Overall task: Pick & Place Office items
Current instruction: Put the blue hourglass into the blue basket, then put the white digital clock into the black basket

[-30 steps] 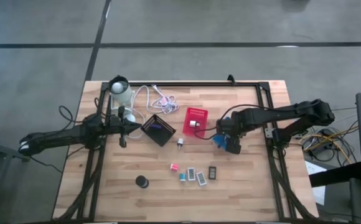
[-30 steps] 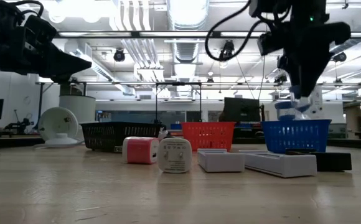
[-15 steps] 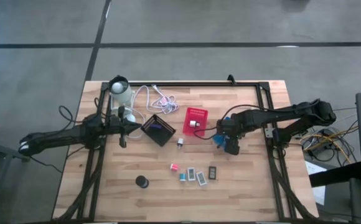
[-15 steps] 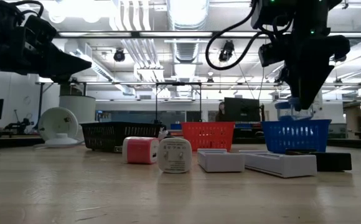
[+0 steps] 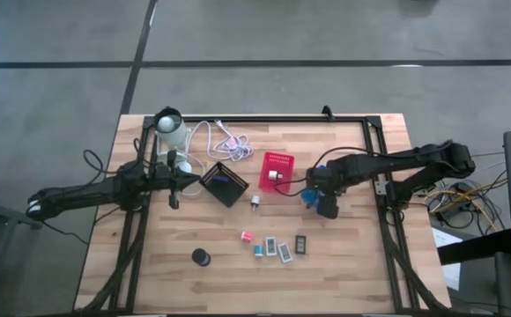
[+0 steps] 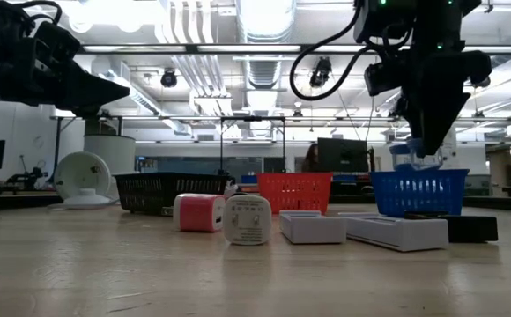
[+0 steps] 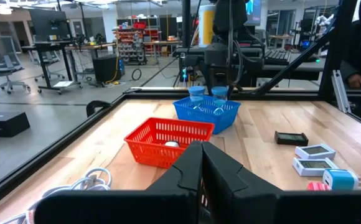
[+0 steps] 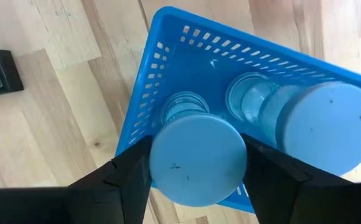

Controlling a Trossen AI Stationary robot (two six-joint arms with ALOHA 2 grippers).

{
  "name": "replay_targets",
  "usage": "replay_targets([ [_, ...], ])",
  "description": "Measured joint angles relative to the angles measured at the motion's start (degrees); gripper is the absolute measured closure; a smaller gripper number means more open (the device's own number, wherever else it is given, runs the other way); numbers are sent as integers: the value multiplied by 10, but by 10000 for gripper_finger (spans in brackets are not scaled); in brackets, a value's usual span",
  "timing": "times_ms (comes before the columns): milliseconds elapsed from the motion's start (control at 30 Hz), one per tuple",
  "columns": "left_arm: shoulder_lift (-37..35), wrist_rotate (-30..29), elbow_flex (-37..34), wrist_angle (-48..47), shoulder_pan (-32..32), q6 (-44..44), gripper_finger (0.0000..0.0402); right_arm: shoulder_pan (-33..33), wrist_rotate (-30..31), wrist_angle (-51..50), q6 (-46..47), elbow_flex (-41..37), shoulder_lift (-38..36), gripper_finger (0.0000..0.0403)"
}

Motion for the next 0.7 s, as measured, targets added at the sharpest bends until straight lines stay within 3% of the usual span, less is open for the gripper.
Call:
replay_targets([
  [367, 0, 0, 0, 0, 0, 0, 385, -4, 5, -4, -11, 33, 2, 106],
  [567, 0, 0, 0, 0, 0, 0, 385, -4, 5, -51, -15, 77, -3, 93],
  [700, 0, 0, 0, 0, 0, 0, 385, -3, 5, -54, -34, 117, -29, 108],
])
